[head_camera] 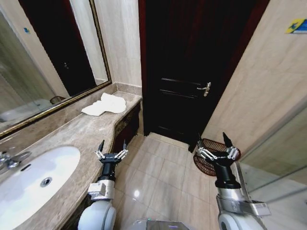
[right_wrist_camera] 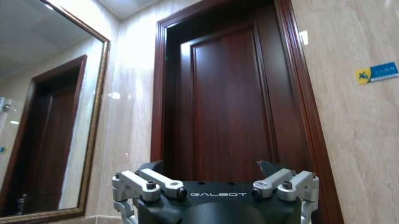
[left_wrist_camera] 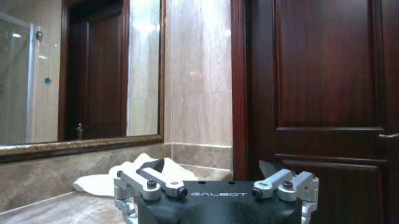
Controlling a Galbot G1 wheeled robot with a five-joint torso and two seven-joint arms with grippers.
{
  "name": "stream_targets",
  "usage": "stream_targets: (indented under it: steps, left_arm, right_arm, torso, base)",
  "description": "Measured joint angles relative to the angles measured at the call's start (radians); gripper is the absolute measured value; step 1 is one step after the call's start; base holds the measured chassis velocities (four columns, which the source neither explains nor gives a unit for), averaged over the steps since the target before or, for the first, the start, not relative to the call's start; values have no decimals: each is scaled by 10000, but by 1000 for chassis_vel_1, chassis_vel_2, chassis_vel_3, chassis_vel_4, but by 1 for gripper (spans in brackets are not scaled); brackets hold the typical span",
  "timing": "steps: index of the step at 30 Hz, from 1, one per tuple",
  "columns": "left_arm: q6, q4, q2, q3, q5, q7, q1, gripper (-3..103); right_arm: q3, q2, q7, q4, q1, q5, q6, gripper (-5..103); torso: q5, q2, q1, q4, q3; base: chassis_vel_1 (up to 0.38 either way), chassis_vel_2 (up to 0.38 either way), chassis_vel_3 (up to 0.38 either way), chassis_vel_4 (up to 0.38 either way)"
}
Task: Discard the used towel into the hamper.
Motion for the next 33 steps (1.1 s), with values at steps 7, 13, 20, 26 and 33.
stream_targets:
  steps: [7, 13, 20, 26, 33]
  left_arm:
    - [-279, 785, 0, -338, -273, 285, -478, 99]
    - [-209, 1329, -1, -307, -463, 120, -736, 99]
    - [26, 1876, -1, -339, -665, -409, -916, 97]
    - [351, 2543, -1, -611, -788, -1023, -1503, 95]
    - [676, 2660, -2, -809, -864, -1255, -2005, 96]
  right_arm:
    - [-62, -368, 37, -216, 10, -58, -121, 100]
    - [-86, -532, 209, -370, 149, -34, -338, 100]
    - [-247, -464, 104, -851, 531, -764, -300, 100]
    - [-261, -255, -105, -1032, 362, -1474, 84, 100]
    - [-371, -288, -184, -384, 73, -985, -200, 100]
  torso:
    - [2, 0, 0, 3, 0]
    - [3, -1, 6, -4, 2]
    - [1, -2, 5, 0, 2]
    - [0, -3, 9, -3, 3]
    - [-2, 0, -6, 0, -2]
  base:
    - [-205, 200, 206, -202]
    - [-268, 256, 246, -260]
    - [-211, 206, 210, -206]
    - [-99, 125, 103, -56]
    - [46, 10, 7, 41]
